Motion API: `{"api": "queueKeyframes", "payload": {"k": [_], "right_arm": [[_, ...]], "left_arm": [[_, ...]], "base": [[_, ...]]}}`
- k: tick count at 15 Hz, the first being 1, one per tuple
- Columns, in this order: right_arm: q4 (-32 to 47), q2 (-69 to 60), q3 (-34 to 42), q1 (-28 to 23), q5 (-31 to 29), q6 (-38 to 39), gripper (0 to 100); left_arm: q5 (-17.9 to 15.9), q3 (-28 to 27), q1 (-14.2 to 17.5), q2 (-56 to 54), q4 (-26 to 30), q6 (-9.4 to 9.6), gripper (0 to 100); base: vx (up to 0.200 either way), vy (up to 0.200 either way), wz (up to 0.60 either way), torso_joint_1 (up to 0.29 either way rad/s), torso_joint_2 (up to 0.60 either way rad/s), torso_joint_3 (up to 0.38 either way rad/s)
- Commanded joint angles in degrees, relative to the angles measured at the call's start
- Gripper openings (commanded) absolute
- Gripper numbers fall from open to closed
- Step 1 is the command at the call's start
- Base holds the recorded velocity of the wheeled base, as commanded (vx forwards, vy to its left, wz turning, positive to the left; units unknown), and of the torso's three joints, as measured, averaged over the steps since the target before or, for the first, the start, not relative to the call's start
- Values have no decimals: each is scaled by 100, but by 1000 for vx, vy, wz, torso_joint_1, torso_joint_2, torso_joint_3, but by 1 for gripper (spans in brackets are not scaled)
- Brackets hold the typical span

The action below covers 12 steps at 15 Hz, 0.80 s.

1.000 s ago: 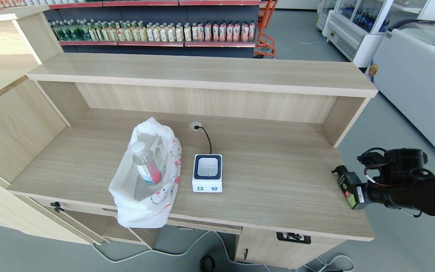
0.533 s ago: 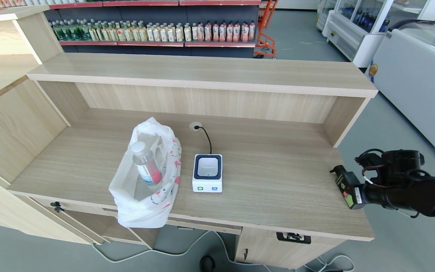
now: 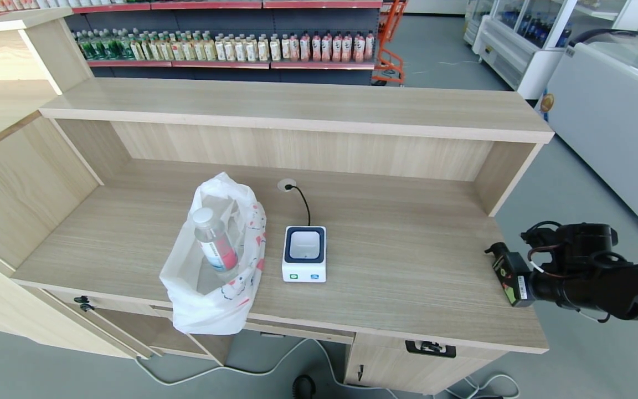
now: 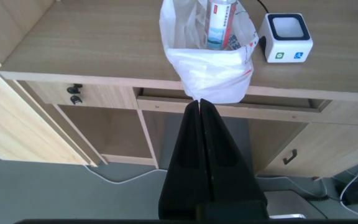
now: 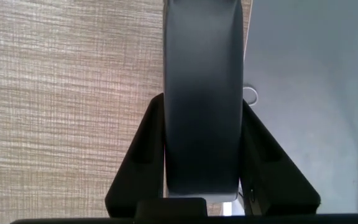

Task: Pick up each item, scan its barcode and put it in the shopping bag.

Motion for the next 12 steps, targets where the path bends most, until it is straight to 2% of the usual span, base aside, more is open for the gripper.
{"api": "queueKeyframes", "payload": {"k": [1, 8, 12], "right_arm": [[-21, 111, 4, 14, -1, 25, 0], [-320, 146, -66, 172, -1, -2, 0], [-496, -917, -31, 181, -45, -1057, 0]], "left_arm": [[1, 1, 1, -2, 0, 1, 0], [1, 1, 1, -2, 0, 1, 0], [1, 1, 1, -2, 0, 1, 0]], "base": [[0, 0, 0, 0, 0, 0], [0, 0, 0, 0, 0, 0], [0, 0, 0, 0, 0, 0]]}}
